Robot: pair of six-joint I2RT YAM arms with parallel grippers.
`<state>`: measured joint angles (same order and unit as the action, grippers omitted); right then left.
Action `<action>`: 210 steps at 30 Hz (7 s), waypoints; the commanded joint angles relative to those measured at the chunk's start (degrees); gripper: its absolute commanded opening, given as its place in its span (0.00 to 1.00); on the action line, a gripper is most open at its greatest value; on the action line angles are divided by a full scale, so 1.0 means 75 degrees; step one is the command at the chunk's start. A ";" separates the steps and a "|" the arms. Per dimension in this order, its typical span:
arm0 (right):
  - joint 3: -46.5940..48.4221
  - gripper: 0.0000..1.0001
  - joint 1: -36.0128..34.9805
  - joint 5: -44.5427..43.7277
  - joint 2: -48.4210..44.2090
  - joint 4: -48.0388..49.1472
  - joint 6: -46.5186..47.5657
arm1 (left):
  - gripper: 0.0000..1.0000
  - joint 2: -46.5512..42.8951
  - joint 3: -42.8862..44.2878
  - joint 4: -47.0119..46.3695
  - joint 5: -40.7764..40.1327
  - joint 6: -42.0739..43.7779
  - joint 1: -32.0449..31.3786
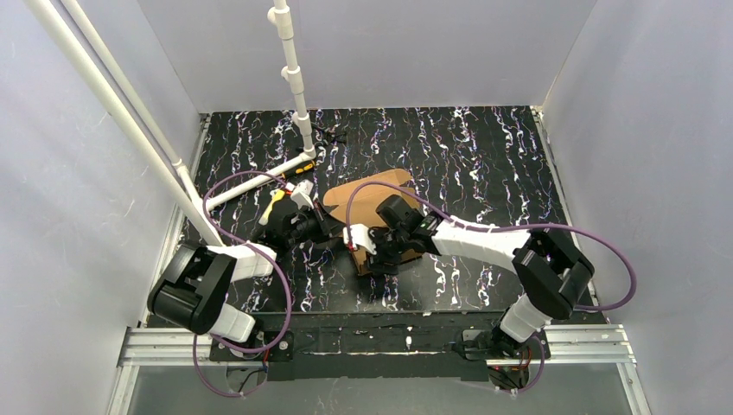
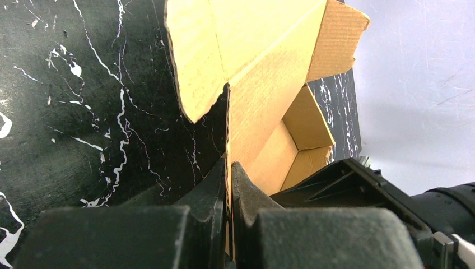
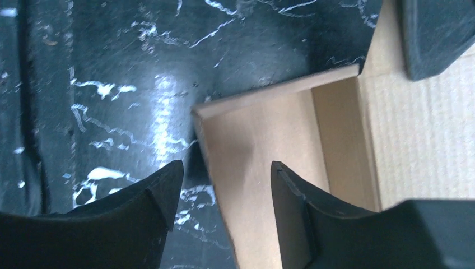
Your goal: Fold the paper box
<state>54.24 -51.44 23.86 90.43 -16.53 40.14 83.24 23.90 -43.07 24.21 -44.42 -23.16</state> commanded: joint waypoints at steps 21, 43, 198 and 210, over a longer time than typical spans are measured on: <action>0.0094 0.99 0.3293 0.1930 -0.1718 -0.0597 -0.0556 | 0.00 -0.0865 0.0081 0.0223 -0.0477 0.1533 -0.0053; -0.0763 0.57 0.3732 -0.0303 -0.0507 0.2134 -0.4518 | 0.00 -0.0818 0.0259 0.0512 -0.1330 0.1931 -0.0516; -0.0102 0.73 0.4574 -0.0332 -0.1467 0.0363 -0.1539 | 0.92 0.1155 0.5519 0.9008 -0.3999 0.5063 0.0921; -0.0025 0.74 0.4866 -0.0002 -0.1449 0.0153 -0.1450 | 0.71 0.2481 0.6885 0.9499 -0.2532 0.5743 0.1866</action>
<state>52.42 -15.33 21.89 80.09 -15.09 28.36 100.53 72.16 24.99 -0.27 -4.16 -11.49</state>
